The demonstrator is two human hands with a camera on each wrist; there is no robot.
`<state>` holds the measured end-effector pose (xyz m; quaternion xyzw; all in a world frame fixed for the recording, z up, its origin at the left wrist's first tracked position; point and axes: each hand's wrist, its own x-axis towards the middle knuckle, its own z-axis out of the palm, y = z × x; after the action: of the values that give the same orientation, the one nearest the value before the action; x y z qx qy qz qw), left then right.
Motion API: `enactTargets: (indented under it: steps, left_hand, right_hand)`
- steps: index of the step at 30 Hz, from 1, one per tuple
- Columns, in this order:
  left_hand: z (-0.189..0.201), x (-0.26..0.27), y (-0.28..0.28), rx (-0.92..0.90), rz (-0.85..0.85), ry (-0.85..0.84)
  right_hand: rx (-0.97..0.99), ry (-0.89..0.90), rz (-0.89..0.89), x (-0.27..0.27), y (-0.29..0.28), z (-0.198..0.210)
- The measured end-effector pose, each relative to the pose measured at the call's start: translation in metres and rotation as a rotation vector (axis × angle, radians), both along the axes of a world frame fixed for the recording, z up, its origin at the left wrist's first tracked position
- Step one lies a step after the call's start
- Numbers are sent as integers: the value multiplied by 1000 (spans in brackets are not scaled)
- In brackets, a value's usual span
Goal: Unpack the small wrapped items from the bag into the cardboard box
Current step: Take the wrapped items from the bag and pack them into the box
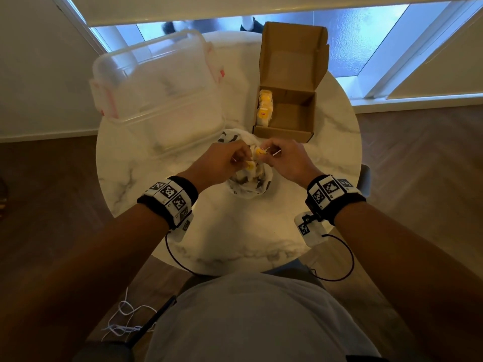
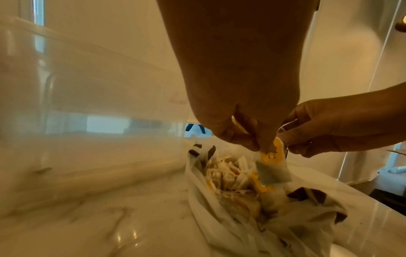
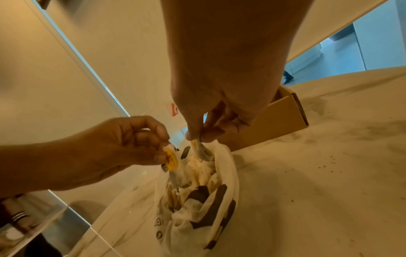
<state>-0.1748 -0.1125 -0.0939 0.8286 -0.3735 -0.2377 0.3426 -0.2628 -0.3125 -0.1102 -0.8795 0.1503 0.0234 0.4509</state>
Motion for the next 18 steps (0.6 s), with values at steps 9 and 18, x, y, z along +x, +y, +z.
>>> enactTargets:
  steps: [9, 18]
  left_hand:
    - [9, -2, -8, -79, -2, 26]
    - [7, 0, -10, -181, 97, 77]
  right_hand:
    - [-2, -7, 193, 0, -4, 12]
    - [11, -3, 187, -2, -9, 7]
